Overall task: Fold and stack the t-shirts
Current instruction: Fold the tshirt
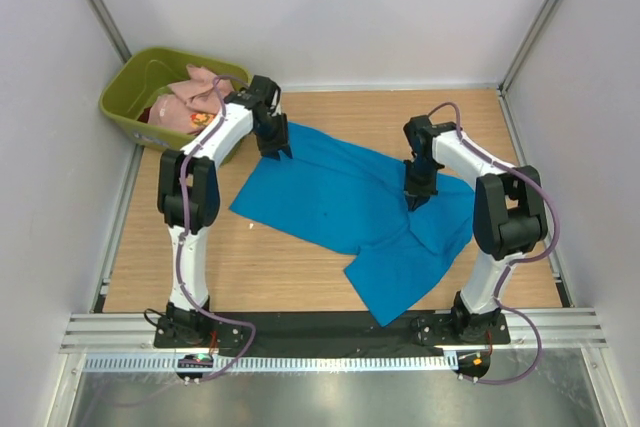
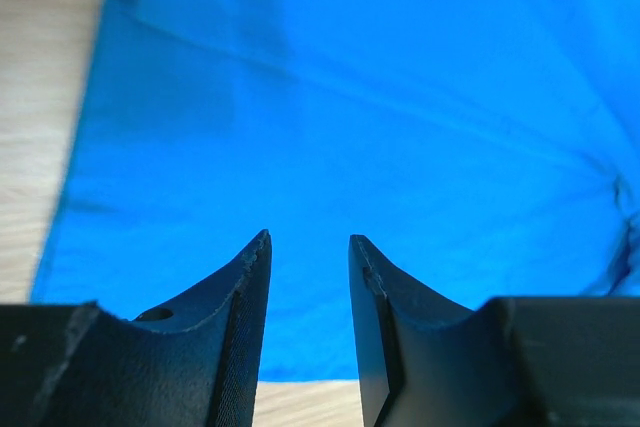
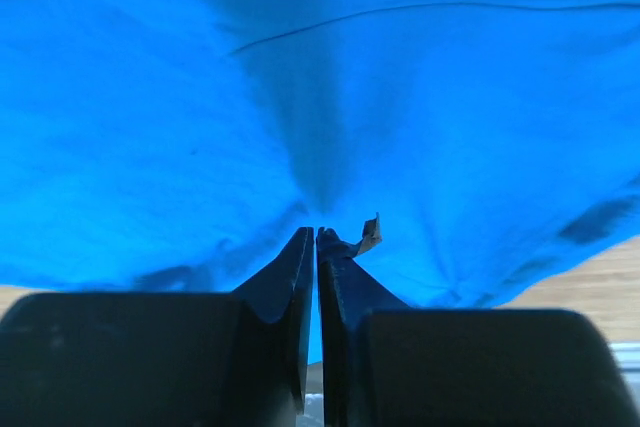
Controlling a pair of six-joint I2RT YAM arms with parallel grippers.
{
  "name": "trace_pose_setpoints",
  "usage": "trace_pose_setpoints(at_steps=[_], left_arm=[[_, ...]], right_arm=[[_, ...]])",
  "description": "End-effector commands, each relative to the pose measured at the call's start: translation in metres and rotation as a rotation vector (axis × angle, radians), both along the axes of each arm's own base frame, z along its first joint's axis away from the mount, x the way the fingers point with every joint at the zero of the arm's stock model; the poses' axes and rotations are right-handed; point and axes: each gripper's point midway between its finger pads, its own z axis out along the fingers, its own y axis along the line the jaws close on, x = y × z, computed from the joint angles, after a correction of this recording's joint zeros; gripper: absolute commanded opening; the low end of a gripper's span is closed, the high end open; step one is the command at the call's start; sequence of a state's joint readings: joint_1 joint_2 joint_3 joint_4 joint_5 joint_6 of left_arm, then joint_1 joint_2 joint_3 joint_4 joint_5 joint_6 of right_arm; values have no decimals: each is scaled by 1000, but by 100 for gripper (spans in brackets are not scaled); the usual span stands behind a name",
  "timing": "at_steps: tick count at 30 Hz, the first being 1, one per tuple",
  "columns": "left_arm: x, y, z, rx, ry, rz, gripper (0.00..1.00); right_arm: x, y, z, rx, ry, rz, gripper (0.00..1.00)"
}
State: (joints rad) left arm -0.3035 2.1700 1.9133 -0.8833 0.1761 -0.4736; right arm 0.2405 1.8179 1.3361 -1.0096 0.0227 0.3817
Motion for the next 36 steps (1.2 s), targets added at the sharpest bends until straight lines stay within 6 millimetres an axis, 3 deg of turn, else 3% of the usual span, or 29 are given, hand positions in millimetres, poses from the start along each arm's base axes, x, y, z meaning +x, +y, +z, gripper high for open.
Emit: trace_pose_setpoints(at_steps=[1, 6, 12, 13, 18, 25, 33, 36], left_arm=[[-15, -25, 33, -83, -44, -44, 38], [-29, -32, 24, -121, 1, -44, 38], [-34, -30, 19, -110, 14, -50, 37], [-34, -29, 19, -108, 15, -51, 37], [-36, -28, 19, -101, 12, -57, 37], [-36, -27, 18, -94, 11, -68, 36], [-37, -26, 21, -86, 9, -84, 37], [-37, -25, 23, -83, 5, -90, 37]], right_arm=[[9, 29, 3, 137, -38, 20, 12], [2, 38, -16, 143, 19, 31, 15], [6, 17, -22, 24, 12, 42, 15], [12, 2, -24, -60, -1, 40, 15], [20, -34, -18, -189, -2, 15, 15], [32, -72, -13, -298, -2, -43, 17], [37, -70, -9, -298, -4, -36, 20], [39, -58, 18, -297, -68, -4, 21]])
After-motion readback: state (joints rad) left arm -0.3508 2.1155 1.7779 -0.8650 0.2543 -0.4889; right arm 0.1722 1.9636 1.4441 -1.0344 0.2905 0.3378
